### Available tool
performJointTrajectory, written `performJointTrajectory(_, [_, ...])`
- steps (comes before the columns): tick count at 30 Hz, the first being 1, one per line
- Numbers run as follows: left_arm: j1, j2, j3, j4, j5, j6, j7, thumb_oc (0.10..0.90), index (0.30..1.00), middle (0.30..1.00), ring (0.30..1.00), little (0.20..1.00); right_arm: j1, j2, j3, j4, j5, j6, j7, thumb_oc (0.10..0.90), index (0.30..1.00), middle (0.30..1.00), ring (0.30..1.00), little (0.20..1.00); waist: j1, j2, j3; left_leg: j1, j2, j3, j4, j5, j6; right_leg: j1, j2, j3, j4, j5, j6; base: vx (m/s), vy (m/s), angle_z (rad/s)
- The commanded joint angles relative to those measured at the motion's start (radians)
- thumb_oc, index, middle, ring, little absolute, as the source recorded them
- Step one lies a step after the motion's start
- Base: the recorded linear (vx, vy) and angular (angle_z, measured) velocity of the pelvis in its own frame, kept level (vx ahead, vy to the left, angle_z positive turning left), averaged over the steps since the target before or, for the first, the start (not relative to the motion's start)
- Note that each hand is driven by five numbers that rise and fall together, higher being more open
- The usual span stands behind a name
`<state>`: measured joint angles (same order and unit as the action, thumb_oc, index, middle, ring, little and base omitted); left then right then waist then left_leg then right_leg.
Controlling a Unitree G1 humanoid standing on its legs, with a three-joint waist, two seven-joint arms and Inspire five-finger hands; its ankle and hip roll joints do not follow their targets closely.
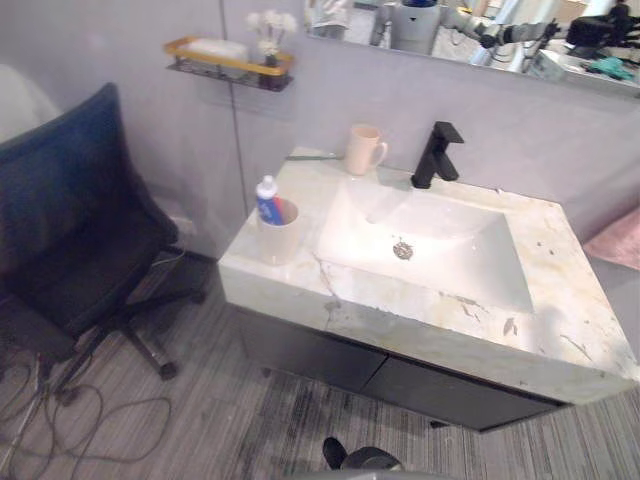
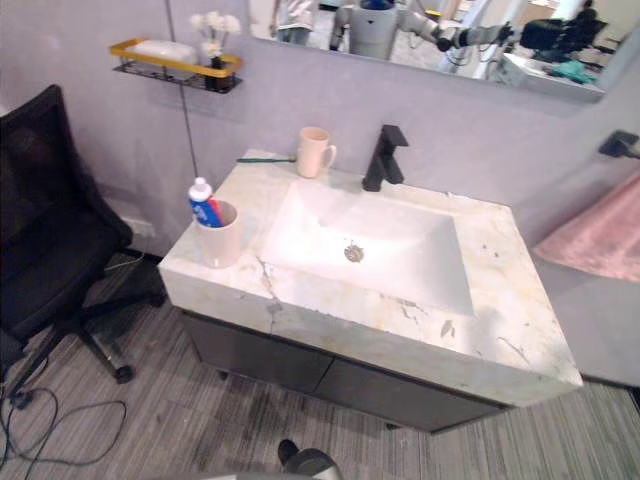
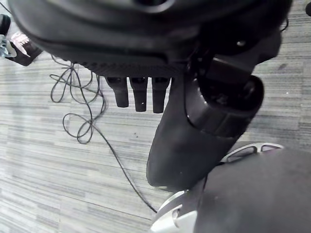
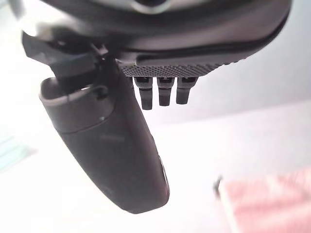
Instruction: Organize the bathroom.
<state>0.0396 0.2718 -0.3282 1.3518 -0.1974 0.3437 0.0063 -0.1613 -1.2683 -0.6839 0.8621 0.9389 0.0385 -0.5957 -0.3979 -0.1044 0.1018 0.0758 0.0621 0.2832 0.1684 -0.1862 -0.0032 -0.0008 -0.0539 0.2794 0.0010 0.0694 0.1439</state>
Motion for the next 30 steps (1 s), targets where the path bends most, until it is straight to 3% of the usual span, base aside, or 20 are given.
performJointTrajectory(1, [-0.050, 0.004, 0.029, 0.010, -0.073, -0.084, -0.030, 0.800, 0.900, 0.900, 0.900, 0.900, 0.141, -0.014, -0.199, 0.050, 0.161, -0.082, 0.004, 0.800, 0.900, 0.900, 0.900, 0.900, 0.000, -0.007, -0.049, 0.052, -0.002, 0.034, -0.052, -0.043, 0.055, -0.156, -0.009, -0.017, 0.078, 0.036, 0.063, -0.04, -0.019, -0.17])
performJointTrajectory(5, [-0.048, 0.005, 0.016, 0.031, -0.051, -0.116, -0.031, 0.800, 0.900, 0.900, 0.900, 0.900, 0.265, 0.057, -0.301, 0.167, 0.264, -0.082, -0.011, 0.800, 0.900, 0.900, 0.900, 0.900, 0.022, -0.004, -0.043, 0.039, -0.001, 0.034, -0.052, -0.039, 0.055, -0.157, -0.010, -0.018, 0.069, 0.040, 0.061, -0.02, -0.027, -0.24])
performJointTrajectory(7, [-0.048, -0.001, 0.017, 0.042, -0.037, -0.129, -0.028, 0.800, 0.900, 0.900, 0.900, 0.900, 0.285, 0.101, -0.303, 0.216, 0.325, -0.083, -0.041, 0.800, 0.900, 0.900, 0.900, 0.900, 0.031, -0.001, -0.041, 0.032, -0.001, 0.032, -0.052, -0.036, 0.053, -0.158, -0.009, -0.020, 0.066, 0.042, 0.058, -0.01, -0.029, -0.13])
performJointTrajectory(8, [-0.051, -0.007, 0.019, 0.051, -0.027, -0.139, -0.026, 0.800, 0.900, 0.900, 0.900, 0.900, 0.288, 0.151, -0.282, 0.262, 0.426, -0.099, -0.073, 0.800, 0.900, 0.900, 0.900, 0.900, 0.038, 0.003, -0.039, 0.028, -0.001, 0.030, -0.053, -0.033, 0.052, -0.159, -0.009, -0.023, 0.065, 0.042, 0.055, 0.00, -0.018, -0.14])
performJointTrajectory(12, [-0.055, -0.014, 0.031, 0.057, -0.001, -0.148, -0.027, 0.800, 0.900, 0.900, 0.900, 0.900, 0.283, 0.241, -0.233, 0.307, 0.526, -0.088, -0.120, 0.800, 0.900, 0.900, 0.900, 0.900, 0.045, 0.010, -0.034, 0.023, 0.000, 0.028, -0.051, -0.032, 0.049, -0.160, -0.010, -0.029, 0.067, 0.038, 0.051, 0.00, -0.007, 0.12])
performJointTrajectory(15, [-0.064, -0.035, 0.055, 0.062, 0.037, -0.153, -0.025, 0.800, 0.900, 0.900, 0.900, 0.900, 0.276, 0.438, -0.146, 0.338, 0.592, -0.021, -0.055, 0.800, 0.900, 0.900, 0.900, 0.900, 0.054, 0.023, -0.030, 0.025, -0.001, 0.024, -0.057, -0.028, 0.049, -0.160, -0.014, -0.036, 0.067, 0.038, 0.048, -0.01, -0.008, 0.19])
performJointTrajectory(16, [-0.065, -0.034, 0.058, 0.061, 0.042, -0.150, -0.027, 0.800, 0.900, 0.900, 0.900, 0.900, 0.275, 0.453, -0.137, 0.341, 0.591, -0.008, -0.040, 0.800, 0.900, 0.900, 0.900, 0.900, 0.054, 0.022, -0.030, 0.026, -0.001, 0.024, -0.057, -0.028, 0.049, -0.161, -0.014, -0.036, 0.066, 0.039, 0.047, -0.02, -0.009, 0.13])
performJointTrajectory(17, [-0.071, -0.043, 0.064, 0.059, 0.049, -0.149, -0.027, 0.800, 0.900, 0.900, 0.900, 0.900, 0.270, 0.547, -0.067, 0.345, 0.590, 0.022, 0.029, 0.800, 0.900, 0.900, 0.900, 0.900, 0.056, 0.028, -0.026, 0.026, -0.001, 0.023, -0.058, -0.025, 0.049, -0.164, -0.016, -0.040, 0.070, 0.040, 0.048, -0.01, -0.007, 0.05])
performJointTrajectory(18, [-0.072, -0.041, 0.066, 0.057, 0.050, -0.147, -0.027, 0.800, 0.900, 0.900, 0.900, 0.900, 0.269, 0.563, -0.056, 0.344, 0.579, 0.047, 0.042, 0.800, 0.900, 0.900, 0.900, 0.900, 0.055, 0.027, -0.025, 0.025, -0.001, 0.023, -0.059, -0.024, 0.049, -0.166, -0.016, -0.041, 0.071, 0.040, 0.049, -0.02, -0.010, 0.09])
performJointTrajectory(19, [-0.080, -0.046, 0.072, 0.053, 0.058, -0.139, -0.030, 0.800, 0.900, 0.900, 0.900, 0.900, 0.255, 0.633, 0.012, 0.351, 0.540, 0.099, 0.110, 0.800, 0.900, 0.900, 0.900, 0.900, 0.057, 0.030, -0.024, 0.026, -0.004, 0.021, -0.060, -0.022, 0.049, -0.166, -0.018, -0.041, 0.067, 0.043, 0.048, -0.01, -0.008, 0.09])
performJointTrajectory(21, [-0.088, -0.049, 0.077, 0.049, 0.065, -0.128, -0.038, 0.800, 0.900, 0.900, 0.900, 0.900, 0.250, 0.709, 0.091, 0.367, 0.469, 0.175, 0.185, 0.800, 0.900, 0.900, 0.900, 0.900, 0.058, 0.034, -0.022, 0.029, -0.005, 0.020, -0.064, -0.019, 0.049, -0.167, -0.020, -0.041, 0.067, 0.045, 0.049, 0.00, -0.004, 0.02])
performJointTrajectory(22, [-0.087, -0.046, 0.079, 0.049, 0.066, -0.127, -0.039, 0.800, 0.900, 0.900, 0.900, 0.900, 0.249, 0.711, 0.092, 0.370, 0.466, 0.175, 0.190, 0.800, 0.900, 0.900, 0.900, 0.900, 0.056, 0.032, -0.022, 0.029, -0.005, 0.020, -0.064, -0.018, 0.049, -0.167, -0.020, -0.041, 0.067, 0.045, 0.049, 0.00, 0.000, 0.00])
performJointTrajectory(23, [-0.101, -0.051, 0.077, 0.038, 0.051, -0.104, -0.038, 0.800, 0.900, 0.900, 0.900, 0.900, 0.234, 0.822, 0.218, 0.380, 0.376, 0.230, 0.286, 0.800, 0.900, 0.900, 0.900, 0.900, 0.059, 0.038, -0.019, 0.034, -0.006, 0.017, -0.069, -0.014, 0.049, -0.166, -0.025, -0.042, 0.061, 0.048, 0.049, 0.00, -0.019, 0.03])
performJointTrajectory(30, [-0.146, -0.062, 0.070, 0.011, 0.010, -0.028, -0.029, 0.800, 0.900, 0.900, 0.900, 0.900, 0.243, 0.956, 0.366, 0.453, 0.210, 0.266, 0.447, 0.800, 0.900, 0.900, 0.900, 0.900, 0.055, 0.052, -0.017, 0.048, -0.007, 0.026, -0.075, -0.013, 0.056, -0.165, -0.036, -0.051, 0.061, 0.051, 0.054, 0.02, -0.016, -0.07])
